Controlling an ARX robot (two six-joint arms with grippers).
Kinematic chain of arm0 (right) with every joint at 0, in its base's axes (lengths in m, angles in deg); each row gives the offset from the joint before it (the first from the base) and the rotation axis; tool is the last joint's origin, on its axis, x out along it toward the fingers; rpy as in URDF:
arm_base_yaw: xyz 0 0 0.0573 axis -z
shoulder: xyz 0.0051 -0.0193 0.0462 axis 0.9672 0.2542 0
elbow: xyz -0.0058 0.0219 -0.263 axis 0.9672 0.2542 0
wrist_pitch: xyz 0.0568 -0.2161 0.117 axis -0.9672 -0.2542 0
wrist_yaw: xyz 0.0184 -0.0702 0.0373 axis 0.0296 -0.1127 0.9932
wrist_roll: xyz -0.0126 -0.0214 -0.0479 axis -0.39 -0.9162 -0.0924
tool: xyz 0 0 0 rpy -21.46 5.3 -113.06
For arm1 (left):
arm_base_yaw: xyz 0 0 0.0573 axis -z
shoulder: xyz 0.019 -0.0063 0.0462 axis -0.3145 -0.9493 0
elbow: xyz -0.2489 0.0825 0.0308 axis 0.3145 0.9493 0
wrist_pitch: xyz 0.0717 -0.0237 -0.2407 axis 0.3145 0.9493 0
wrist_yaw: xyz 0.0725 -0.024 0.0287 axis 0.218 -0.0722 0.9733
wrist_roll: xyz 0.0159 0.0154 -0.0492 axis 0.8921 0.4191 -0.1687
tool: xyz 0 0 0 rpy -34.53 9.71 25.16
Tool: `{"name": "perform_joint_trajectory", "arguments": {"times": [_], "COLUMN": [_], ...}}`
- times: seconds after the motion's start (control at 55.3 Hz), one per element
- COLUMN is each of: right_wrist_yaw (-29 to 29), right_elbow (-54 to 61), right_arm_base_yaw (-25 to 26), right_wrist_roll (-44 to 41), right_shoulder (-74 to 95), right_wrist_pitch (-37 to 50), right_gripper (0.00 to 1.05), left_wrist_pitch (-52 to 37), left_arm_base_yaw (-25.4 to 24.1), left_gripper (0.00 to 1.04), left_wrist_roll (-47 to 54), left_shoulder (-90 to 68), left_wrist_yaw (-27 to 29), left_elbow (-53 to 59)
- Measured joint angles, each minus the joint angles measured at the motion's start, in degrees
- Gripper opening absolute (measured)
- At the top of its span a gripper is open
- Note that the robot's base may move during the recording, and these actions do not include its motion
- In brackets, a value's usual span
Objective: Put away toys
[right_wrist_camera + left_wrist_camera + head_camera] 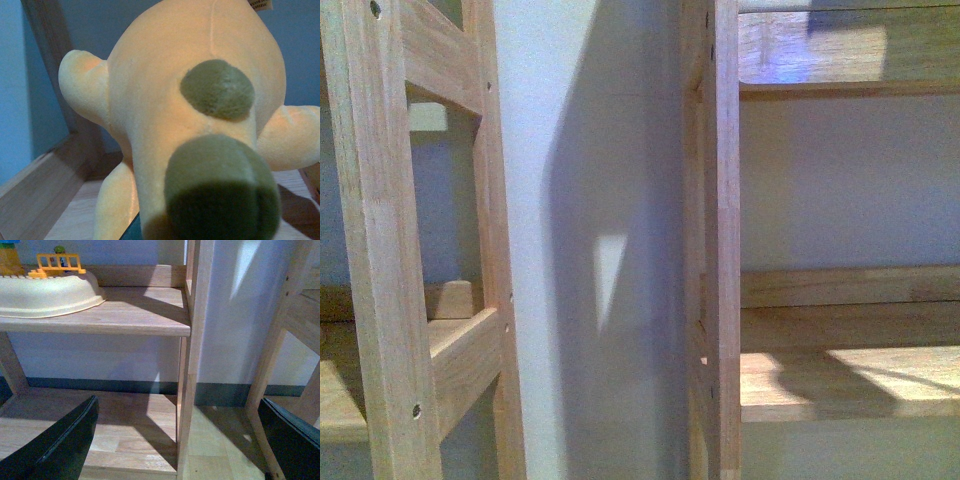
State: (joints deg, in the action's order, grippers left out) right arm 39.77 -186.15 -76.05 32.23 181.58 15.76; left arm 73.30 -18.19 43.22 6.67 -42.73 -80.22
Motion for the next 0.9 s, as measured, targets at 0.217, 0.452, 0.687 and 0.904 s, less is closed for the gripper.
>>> {"name": "perform_joint_trajectory", "arguments": {"times": [0.217,0.452,0.687,0.904], "right_wrist_yaw": [2.4,4.2,4.0,5.4], "right_elbow": [-1.7,-3.0,-0.7,1.2], "right_arm_base_yaw": [-1.7,-3.7,-3.8,-3.1], "right_wrist_roll": [3.8,4.3,3.6,3.5], "right_shoulder": [3.0,4.8,4.4,3.5], "right_wrist_pitch": [-0.2,-0.2,1.8,3.5], "right_gripper": [0.07,0.07,0.46,0.75], "left_wrist_pitch": [0.0,0.0,0.0,0.0], "left_arm_base_yaw": [0.0,0.0,0.0,0.0], "left_gripper": [0.98,0.98,0.98,0.98], "left_wrist_roll": [0.0,0.0,0.0,0.0], "left_shoulder": [0.0,0.0,0.0,0.0], "left_wrist_yaw": [0.0,0.0,0.0,0.0], "left_elbow": [0.0,0.0,0.0,0.0]}}
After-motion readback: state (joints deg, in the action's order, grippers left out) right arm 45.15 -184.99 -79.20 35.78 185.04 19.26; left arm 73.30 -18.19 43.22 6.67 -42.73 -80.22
